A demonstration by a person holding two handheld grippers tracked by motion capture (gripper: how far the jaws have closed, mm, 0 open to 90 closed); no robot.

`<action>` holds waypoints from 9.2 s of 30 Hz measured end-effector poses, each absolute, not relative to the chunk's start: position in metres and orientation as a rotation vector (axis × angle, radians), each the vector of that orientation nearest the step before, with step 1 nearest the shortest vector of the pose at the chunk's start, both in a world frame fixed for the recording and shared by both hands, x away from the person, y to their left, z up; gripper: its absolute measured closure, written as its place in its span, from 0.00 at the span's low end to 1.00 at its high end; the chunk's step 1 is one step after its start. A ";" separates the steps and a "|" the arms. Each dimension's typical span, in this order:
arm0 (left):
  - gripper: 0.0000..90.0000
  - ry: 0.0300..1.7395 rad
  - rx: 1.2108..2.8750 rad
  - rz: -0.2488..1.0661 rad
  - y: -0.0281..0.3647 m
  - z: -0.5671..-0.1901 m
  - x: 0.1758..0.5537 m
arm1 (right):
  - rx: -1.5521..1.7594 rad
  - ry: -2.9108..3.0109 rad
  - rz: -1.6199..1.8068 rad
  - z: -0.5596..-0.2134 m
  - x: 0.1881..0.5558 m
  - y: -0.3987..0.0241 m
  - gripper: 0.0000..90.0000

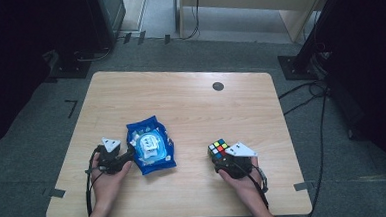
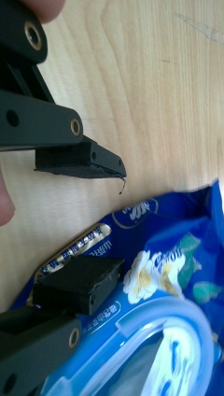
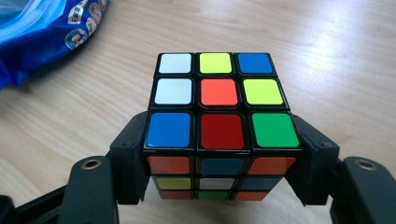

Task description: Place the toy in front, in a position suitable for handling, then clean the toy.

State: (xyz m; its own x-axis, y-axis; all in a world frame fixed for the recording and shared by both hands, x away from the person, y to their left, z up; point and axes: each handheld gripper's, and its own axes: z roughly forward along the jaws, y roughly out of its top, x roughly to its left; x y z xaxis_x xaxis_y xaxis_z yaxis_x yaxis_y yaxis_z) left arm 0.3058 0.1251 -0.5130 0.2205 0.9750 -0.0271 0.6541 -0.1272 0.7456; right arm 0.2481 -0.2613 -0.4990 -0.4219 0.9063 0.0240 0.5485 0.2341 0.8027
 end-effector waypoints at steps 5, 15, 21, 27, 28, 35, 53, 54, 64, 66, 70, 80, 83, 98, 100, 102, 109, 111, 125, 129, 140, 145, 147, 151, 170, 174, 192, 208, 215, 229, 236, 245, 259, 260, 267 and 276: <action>0.55 1.488 1.844 0.653 0.117 -0.512 0.317 | 1.344 2.075 1.060 -0.505 0.244 -0.260 0.39; 0.46 1.385 1.724 0.627 0.130 -0.485 0.289 | 1.316 2.074 1.072 -0.509 0.243 -0.252 0.38; 0.44 1.272 1.711 0.557 0.133 -0.468 0.273 | 1.296 2.084 1.116 -0.511 0.239 -0.252 0.34; 0.42 1.202 1.752 0.510 0.120 -0.466 0.268 | 1.289 2.068 1.127 -0.508 0.237 -0.251 0.27; 0.42 1.184 1.766 0.492 0.115 -0.466 0.266 | 1.292 2.068 1.126 -0.508 0.237 -0.251 0.26; 0.42 1.139 1.800 0.482 0.104 -0.464 0.263 | 1.285 2.075 1.120 -0.508 0.235 -0.250 0.24; 0.45 1.125 1.994 0.500 0.079 -0.474 0.261 | 1.273 2.071 1.110 -0.509 0.234 -0.248 0.24; 0.43 1.136 2.000 0.504 0.077 -0.475 0.262 | 1.274 2.075 1.110 -0.509 0.234 -0.248 0.24; 0.50 1.265 2.039 0.473 0.068 -0.485 0.283 | 1.276 2.077 1.100 -0.511 0.235 -0.246 0.24; 0.57 1.288 2.042 0.498 0.071 -0.486 0.285 | 1.278 2.077 1.097 -0.511 0.236 -0.246 0.25; 0.74 1.285 2.051 0.521 0.073 -0.485 0.287 | 1.285 2.078 1.090 -0.512 0.236 -0.245 0.25; 1.00 1.189 1.990 0.624 0.076 -0.478 0.283 | 1.278 2.090 1.082 -0.514 0.236 -0.244 0.26; 1.00 1.149 1.910 0.620 0.081 -0.470 0.281 | 1.278 2.088 1.082 -0.514 0.236 -0.244 0.26; 0.60 1.048 1.822 0.596 0.090 -0.461 0.262 | 1.277 2.084 1.077 -0.514 0.236 -0.245 0.26; 0.51 1.082 1.853 0.583 0.088 -0.466 0.260 | 1.274 2.085 1.075 -0.514 0.236 -0.245 0.26; 0.44 1.109 1.898 0.584 0.083 -0.472 0.259 | 1.273 2.086 1.075 -0.514 0.236 -0.245 0.26; 0.42 1.253 1.974 0.531 0.070 -0.483 0.276 | 1.269 2.087 1.072 -0.515 0.235 -0.244 0.27; 0.57 1.284 1.978 0.524 0.073 -0.484 0.279 | 1.269 2.090 1.072 -0.515 0.235 -0.244 0.27; 0.97 1.162 1.727 0.611 0.097 -0.449 0.264 | 1.277 2.078 1.050 -0.517 0.236 -0.244 0.35; 0.96 1.057 1.656 0.617 0.092 -0.431 0.252 | 1.284 2.064 1.067 -0.516 0.236 -0.245 0.38; 0.93 0.821 1.772 0.527 0.029 -0.422 0.245 | 1.132 2.101 1.156 -0.500 0.230 -0.234 0.39; 0.94 0.843 1.733 0.475 0.019 -0.424 0.253 | 1.146 2.170 1.129 -0.509 0.234 -0.233 0.38; 0.94 0.839 1.732 0.472 0.018 -0.425 0.254 | 1.154 2.177 1.128 -0.511 0.235 -0.233 0.39; 0.94 0.805 1.753 0.472 0.014 -0.429 0.250 | 1.160 2.188 1.147 -0.514 0.236 -0.235 0.38; 0.94 0.839 1.734 0.420 0.029 -0.441 0.252 | 1.175 2.234 1.046 -0.522 0.239 -0.231 0.38; 0.94 0.832 1.733 0.419 0.028 -0.440 0.251 | 1.152 2.235 1.071 -0.519 0.237 -0.230 0.39; 0.89 0.539 1.918 0.330 -0.017 -0.451 0.230 | 0.957 2.255 1.187 -0.486 0.218 -0.212 0.39; 0.29 0.406 1.980 0.116 -0.013 -0.447 0.227 | 1.018 2.199 1.203 -0.487 0.222 -0.225 0.39; 0.26 0.359 1.926 0.062 -0.003 -0.444 0.229 | 1.027 2.195 1.192 -0.488 0.223 -0.227 0.39; 0.44 0.522 1.836 0.156 0.018 -0.436 0.243 | 1.016 2.195 1.189 -0.488 0.223 -0.225 0.39; 0.47 0.555 1.845 0.198 0.009 -0.439 0.242 | 0.969 2.224 1.204 -0.488 0.218 -0.215 0.39; 0.45 0.587 1.932 0.307 -0.012 -0.446 0.234 | 0.883 2.243 1.212 -0.483 0.210 -0.203 0.39; 0.43 0.628 1.908 0.170 -0.008 -0.448 0.243 | 0.815 2.213 1.188 -0.483 0.204 -0.198 0.39; 0.43 0.633 1.903 0.163 -0.007 -0.448 0.244 | 0.812 2.212 1.184 -0.484 0.204 -0.197 0.39; 0.51 0.649 1.864 0.113 0.000 -0.447 0.248 | 0.788 2.197 1.189 -0.482 0.202 -0.198 0.39; 0.90 0.714 1.823 0.132 0.014 -0.446 0.256 | 0.778 2.187 1.192 -0.480 0.200 -0.200 0.39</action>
State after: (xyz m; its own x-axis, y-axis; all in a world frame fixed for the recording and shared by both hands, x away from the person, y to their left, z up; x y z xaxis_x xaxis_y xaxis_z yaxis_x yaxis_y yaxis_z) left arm 0.2556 0.0145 -0.4460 0.8107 0.5295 -0.2498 0.4048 -0.1988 0.8925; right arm 0.2005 -0.1997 -0.4801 -0.6961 0.6972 -0.1717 0.2333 0.4458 0.8642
